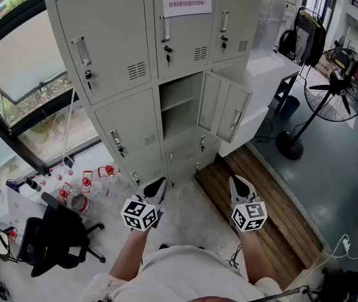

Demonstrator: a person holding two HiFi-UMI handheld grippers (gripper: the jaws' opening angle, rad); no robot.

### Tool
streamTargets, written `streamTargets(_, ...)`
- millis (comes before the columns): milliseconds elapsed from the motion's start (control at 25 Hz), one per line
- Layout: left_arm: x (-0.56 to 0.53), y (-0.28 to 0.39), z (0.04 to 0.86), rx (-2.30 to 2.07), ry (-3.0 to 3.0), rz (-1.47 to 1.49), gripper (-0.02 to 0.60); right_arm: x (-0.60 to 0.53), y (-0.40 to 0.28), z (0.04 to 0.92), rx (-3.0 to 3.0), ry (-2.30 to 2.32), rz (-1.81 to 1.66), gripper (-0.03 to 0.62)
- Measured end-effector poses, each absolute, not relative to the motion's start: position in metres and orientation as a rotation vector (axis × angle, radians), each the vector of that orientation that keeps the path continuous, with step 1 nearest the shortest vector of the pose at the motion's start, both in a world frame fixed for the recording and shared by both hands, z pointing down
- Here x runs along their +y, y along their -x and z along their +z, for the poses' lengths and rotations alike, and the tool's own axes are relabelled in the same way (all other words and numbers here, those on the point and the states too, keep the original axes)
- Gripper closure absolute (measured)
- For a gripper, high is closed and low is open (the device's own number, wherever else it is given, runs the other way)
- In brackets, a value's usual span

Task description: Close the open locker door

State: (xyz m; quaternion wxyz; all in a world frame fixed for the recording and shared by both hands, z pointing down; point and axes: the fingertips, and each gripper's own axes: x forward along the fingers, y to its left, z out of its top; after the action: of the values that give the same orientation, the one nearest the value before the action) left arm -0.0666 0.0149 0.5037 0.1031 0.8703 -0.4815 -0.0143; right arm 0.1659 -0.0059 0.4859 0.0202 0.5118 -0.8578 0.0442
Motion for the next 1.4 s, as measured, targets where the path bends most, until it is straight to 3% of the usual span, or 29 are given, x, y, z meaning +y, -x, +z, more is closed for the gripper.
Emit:
streamTargets(1080, 0.024, 0.075, 0.510, -1.387, -2.561, -0.035, 0.566, 0.007, -0.157, 0.486, -2.667, -1.639, 0.171, 0.585)
streamTargets(1400, 0.025, 0.084, 0.513, -1.362, -2.565, -0.037, 0.566, 0.011, -0.148, 0.488, -2.651, -1.663, 0.184, 0.538)
